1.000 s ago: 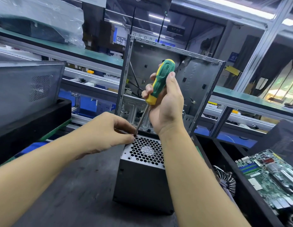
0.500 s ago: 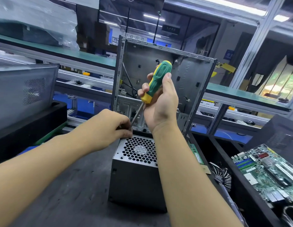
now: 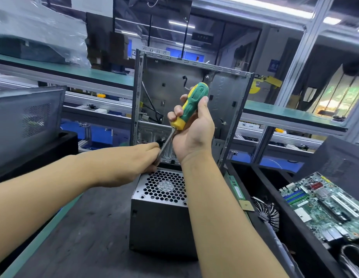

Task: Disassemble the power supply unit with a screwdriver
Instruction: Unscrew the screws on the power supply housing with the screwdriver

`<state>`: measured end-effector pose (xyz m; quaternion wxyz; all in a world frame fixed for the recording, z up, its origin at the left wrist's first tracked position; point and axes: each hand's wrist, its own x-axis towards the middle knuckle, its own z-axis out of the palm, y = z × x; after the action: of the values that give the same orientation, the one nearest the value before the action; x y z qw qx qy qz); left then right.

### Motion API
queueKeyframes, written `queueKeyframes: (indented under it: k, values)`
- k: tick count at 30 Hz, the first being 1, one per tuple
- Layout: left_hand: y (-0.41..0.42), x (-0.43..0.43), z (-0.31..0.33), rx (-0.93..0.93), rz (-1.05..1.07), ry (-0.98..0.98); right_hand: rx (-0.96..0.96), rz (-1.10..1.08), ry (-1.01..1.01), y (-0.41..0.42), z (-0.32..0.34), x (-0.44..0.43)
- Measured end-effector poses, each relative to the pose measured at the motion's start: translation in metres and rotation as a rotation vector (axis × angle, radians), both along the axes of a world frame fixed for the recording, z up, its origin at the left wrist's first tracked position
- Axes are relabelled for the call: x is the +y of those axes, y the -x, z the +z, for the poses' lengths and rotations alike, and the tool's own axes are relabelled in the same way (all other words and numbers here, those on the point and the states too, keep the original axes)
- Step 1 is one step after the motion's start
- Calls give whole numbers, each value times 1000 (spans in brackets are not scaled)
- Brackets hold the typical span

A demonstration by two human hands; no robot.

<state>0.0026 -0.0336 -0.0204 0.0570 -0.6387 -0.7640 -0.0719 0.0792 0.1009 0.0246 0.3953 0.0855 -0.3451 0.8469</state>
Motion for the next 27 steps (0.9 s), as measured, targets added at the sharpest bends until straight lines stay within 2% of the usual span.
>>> queueKeyframes:
  k: [9,13,18,27]
  values:
    - [1,6,2,116,-52,-5,15,23,64,-2,1,2]
    - [6,5,8,70,-60,8,22,37,99,-3,0,4]
    - [16,-8,24,-34,-164,-81,30,44,117,-2,-1,5]
    - [13,8,29,90,-64,60,47,66,128,-2,-2,7]
